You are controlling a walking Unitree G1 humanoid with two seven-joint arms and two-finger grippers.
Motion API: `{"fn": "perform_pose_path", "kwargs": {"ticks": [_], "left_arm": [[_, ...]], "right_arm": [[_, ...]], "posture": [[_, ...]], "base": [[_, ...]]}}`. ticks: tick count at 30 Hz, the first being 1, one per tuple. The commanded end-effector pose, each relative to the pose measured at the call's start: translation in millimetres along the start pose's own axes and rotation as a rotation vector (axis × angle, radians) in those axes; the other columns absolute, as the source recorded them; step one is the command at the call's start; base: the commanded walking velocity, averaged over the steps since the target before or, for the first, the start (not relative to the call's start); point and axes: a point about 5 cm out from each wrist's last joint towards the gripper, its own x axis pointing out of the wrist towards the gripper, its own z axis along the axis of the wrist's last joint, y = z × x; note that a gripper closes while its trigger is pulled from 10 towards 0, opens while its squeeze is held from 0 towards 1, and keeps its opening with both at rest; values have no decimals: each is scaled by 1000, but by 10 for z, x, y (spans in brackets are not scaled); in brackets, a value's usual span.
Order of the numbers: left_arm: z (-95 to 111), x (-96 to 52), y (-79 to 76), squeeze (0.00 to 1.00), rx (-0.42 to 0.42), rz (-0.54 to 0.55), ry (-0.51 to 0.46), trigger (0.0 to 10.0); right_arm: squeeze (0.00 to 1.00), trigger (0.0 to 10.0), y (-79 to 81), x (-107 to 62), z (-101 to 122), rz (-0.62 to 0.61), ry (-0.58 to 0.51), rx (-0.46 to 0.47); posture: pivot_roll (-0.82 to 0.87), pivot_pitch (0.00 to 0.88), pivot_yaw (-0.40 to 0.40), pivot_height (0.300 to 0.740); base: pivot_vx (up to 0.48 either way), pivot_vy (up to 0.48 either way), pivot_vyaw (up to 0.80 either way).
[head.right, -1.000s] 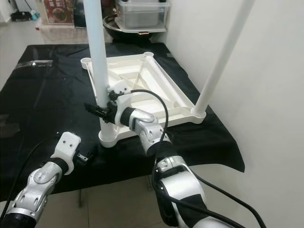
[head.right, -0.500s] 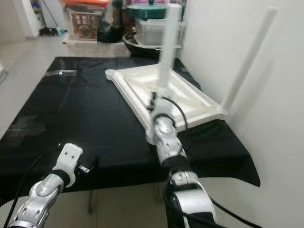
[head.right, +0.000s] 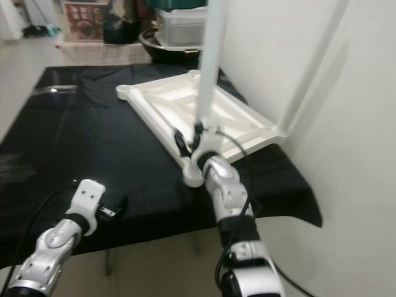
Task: Building children table
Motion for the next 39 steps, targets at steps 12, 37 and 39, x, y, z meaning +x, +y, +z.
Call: {"fn": "perform_pose_path", "kwargs": {"ticks": [12, 37, 39], "left_arm": [[-74, 2, 12, 0, 3, 9, 39, 10000], [-154, -84, -92, 0, -12, 10, 57, 10000], [-137, -81, -108, 0, -16, 7, 51, 10000]], "right_arm": [[0, 6275, 339, 135, -203, 522, 102, -54], [1000, 10000, -298, -504, -639, -651, 319, -160], [1000, 10000, -220, -433, -555, -586, 266, -140]], "posture": [[179, 0, -116, 740], [127, 0, -112, 740], [133, 0, -116, 740]], "base": [[0, 0, 0], [0, 0, 0], [0, 0, 0]]}}
